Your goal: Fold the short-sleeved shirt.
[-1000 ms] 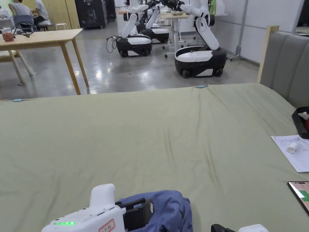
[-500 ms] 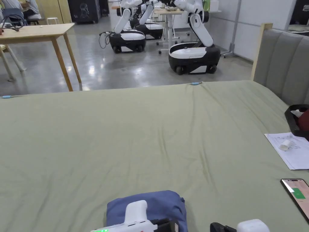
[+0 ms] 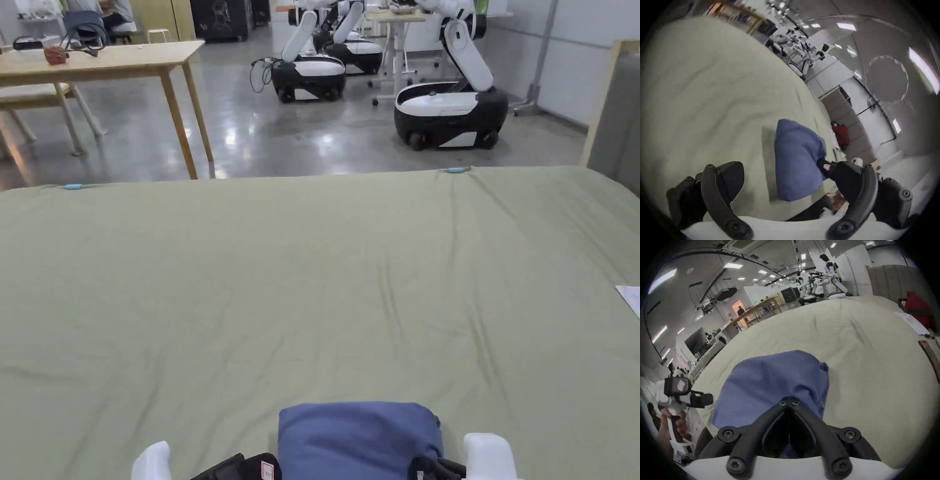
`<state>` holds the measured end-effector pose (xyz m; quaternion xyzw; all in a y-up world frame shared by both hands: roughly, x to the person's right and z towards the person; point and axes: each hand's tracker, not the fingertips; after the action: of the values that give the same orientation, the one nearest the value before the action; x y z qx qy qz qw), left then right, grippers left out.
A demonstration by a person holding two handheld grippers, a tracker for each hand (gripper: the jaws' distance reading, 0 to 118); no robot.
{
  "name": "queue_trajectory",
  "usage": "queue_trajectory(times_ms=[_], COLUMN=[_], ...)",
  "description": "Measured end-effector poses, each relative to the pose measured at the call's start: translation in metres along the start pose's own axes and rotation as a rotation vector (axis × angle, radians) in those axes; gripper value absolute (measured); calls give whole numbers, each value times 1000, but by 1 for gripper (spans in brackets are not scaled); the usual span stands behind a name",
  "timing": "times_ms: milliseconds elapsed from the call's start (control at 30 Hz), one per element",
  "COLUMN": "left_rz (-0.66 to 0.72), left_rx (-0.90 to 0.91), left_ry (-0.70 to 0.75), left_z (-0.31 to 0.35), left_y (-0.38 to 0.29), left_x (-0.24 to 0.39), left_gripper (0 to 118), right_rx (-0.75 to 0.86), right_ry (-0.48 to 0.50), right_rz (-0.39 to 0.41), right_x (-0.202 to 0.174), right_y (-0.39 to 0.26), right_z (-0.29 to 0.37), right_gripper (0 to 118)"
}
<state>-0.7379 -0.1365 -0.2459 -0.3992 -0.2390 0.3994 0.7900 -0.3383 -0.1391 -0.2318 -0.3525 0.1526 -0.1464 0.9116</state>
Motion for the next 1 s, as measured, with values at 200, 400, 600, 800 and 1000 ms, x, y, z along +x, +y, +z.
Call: queue_trajectory(times_ms=[200,400,600,800,1000], left_rz=[137,122,70,-49,-157], left_rx=[-117,-100,-47,13,20], left_ry=[-335,-13,-14,121,307], left_z=[-78,-115,-80,28,157], left_y=[-12,-21,-13,32,117], left_x=[0,19,19,-6,-73], left_gripper=[112,28,28,28,28], right_rx=[16,48,74,42,7], right_ry=[29,12,8,-2,25], right_rz=[-37,-16,12,88,141], right_x=[5,3,-9,-42,-87], right_y=[2,1,-2,-9,-17], right_z=[4,13,38,45,34], right_gripper=[1,1,1,1,1])
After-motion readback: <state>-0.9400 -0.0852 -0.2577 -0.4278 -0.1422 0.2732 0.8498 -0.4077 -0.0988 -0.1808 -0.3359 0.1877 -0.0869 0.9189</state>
